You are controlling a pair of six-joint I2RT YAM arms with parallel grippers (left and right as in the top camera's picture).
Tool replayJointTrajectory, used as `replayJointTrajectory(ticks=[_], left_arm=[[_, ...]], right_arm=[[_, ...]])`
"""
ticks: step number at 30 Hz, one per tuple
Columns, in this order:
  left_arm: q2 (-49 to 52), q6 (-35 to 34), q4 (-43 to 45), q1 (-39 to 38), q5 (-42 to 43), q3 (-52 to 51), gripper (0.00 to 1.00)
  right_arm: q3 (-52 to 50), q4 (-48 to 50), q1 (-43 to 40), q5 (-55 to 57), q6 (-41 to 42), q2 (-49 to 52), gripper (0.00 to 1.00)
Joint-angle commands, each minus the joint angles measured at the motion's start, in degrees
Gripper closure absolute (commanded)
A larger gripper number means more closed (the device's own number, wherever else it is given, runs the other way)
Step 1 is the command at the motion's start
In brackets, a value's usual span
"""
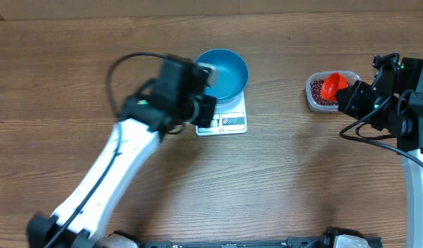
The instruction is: Scoop item into bowl and weigh 150g on scale
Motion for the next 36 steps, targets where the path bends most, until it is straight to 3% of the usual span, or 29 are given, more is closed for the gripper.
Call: replayJointTrajectory(ticks=[1, 6, 12, 16, 24, 36], left_arm=[[5.0, -5.4, 0.3, -4.6, -6.1, 1.0, 0.96], [11.1, -11.6, 1.9, -11.3, -17.1, 1.0, 0.95], [16.0, -11.6, 5.6, -16.4, -31.3, 1.0, 0.95], [19.3, -8.2, 8.1, -17.9, -32.7, 1.0, 0.96], [25.0, -7.1, 11.4, -18.1, -43.2, 1.0, 0.96], [28.7, -3.7, 16.0, -18.1, -43.3, 1.0, 0.96]], right_arm=[[2.0, -0.1, -0.1, 0.1, -0.9, -0.4, 0.96], [2.0, -0.9, -0.1, 0.1, -0.9, -0.4, 0.96], [2.0, -0.9, -0.1, 0.1, -0.9, -0.4, 0.96], [2.0, -0.9, -0.1, 0.1, -0.9, -0.4, 0.96], [2.0, -1.1, -0.1, 0.1, -0.9, -0.4, 0.96], [2.0, -1.1, -0.1, 0.1, -0.9, -0.4, 0.96]])
